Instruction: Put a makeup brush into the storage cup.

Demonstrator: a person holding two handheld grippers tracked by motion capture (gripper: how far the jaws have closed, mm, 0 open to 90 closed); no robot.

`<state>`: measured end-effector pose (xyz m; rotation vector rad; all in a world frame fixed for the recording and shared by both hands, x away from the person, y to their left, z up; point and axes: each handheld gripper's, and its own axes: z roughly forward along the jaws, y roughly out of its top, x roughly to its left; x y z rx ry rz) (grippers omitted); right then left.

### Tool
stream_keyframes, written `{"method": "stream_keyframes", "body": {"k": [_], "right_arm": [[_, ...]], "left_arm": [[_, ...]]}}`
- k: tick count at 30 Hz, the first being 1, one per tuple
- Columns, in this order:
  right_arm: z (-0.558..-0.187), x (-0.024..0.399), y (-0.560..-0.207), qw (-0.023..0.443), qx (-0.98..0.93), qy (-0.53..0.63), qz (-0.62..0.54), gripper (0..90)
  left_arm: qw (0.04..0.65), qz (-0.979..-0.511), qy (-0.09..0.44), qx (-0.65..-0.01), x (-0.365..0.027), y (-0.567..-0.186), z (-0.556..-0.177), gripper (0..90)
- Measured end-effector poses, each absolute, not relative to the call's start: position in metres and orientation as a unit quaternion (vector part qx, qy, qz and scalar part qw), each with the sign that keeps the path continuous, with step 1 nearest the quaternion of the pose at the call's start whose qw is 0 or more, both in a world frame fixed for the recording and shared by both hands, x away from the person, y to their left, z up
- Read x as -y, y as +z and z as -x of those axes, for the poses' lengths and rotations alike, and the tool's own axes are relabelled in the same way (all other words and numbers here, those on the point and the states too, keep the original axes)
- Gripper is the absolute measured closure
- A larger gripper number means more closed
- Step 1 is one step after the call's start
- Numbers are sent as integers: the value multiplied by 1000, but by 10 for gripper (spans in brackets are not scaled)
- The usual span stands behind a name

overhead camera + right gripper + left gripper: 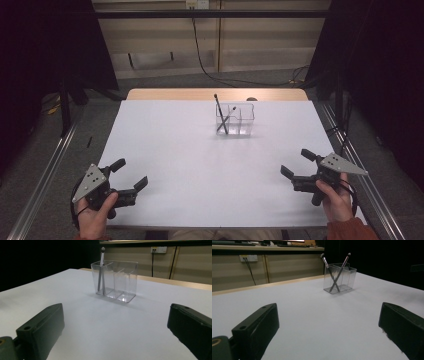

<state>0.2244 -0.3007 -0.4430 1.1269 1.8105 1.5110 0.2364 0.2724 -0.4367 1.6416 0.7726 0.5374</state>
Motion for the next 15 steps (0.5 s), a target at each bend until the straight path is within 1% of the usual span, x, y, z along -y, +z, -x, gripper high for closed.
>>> {"method": "stream_keyframes", "body": {"k": [3,7,13,15], "right_arm": [[-221,302,-445,262,-672,554,-416,6],[-216,305,-446,251,-671,557,-420,4],[-207,310,-444,268,-668,556,-415,5],[-205,311,-444,270,-667,559,-411,5]], "left_arm": [[585,-704,230,-331,-272,-437,-235,30],[586,-704,229,-331,-272,-437,-234,29],[587,-702,232,-329,-274,-435,-234,29],[593,-694,233,-336,-276,-435,-234,29]]}}
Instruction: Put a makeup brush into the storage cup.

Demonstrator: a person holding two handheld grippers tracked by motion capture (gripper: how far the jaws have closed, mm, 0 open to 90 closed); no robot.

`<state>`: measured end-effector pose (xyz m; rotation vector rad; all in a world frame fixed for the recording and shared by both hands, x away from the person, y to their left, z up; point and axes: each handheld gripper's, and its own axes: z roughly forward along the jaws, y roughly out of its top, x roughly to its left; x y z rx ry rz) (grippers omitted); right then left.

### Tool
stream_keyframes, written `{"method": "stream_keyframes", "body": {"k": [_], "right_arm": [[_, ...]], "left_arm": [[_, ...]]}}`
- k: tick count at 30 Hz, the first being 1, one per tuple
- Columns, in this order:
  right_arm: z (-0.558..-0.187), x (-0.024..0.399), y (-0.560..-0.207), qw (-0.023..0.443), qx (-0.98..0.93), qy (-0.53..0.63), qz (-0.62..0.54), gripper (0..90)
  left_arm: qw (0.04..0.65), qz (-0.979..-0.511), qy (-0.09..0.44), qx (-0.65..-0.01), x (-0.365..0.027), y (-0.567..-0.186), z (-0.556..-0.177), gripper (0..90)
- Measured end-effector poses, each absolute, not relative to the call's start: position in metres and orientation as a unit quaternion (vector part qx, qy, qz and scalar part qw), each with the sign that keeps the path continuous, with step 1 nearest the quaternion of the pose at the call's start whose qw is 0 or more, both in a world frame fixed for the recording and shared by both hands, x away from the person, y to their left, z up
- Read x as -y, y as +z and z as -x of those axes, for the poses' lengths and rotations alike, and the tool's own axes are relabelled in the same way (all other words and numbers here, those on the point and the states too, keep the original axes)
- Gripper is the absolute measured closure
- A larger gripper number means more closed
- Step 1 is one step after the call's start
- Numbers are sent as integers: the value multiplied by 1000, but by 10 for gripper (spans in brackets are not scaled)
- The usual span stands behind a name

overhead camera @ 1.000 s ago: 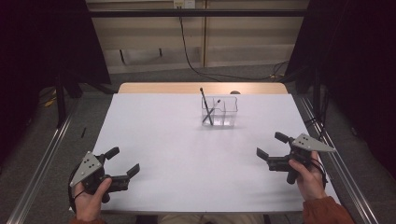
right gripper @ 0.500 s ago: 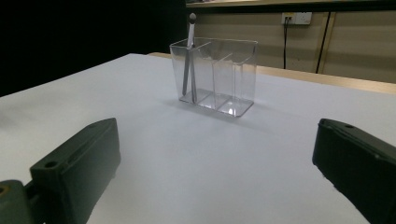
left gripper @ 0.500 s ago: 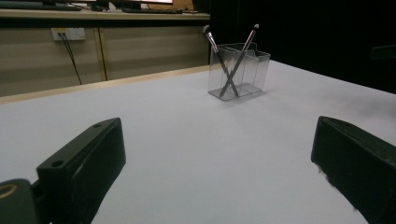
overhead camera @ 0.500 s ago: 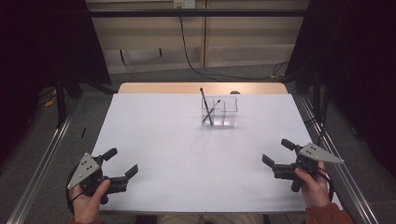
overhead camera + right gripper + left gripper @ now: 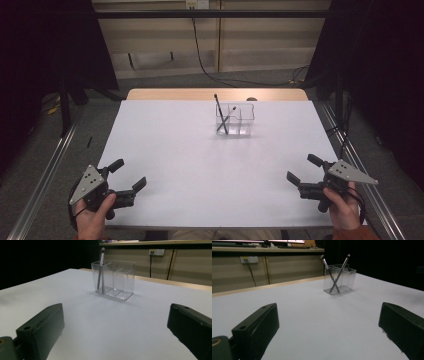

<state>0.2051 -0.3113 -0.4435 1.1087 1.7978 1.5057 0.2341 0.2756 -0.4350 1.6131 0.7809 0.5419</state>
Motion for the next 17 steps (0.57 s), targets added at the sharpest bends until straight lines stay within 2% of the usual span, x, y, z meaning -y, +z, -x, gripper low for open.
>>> {"method": "stream_keyframes", "body": {"k": [17], "right_arm": [[-207,310,-445,265,-673,559,-405,3]], "left_arm": [[581,-704,235,-333,-273,-437,-237,28]]}}
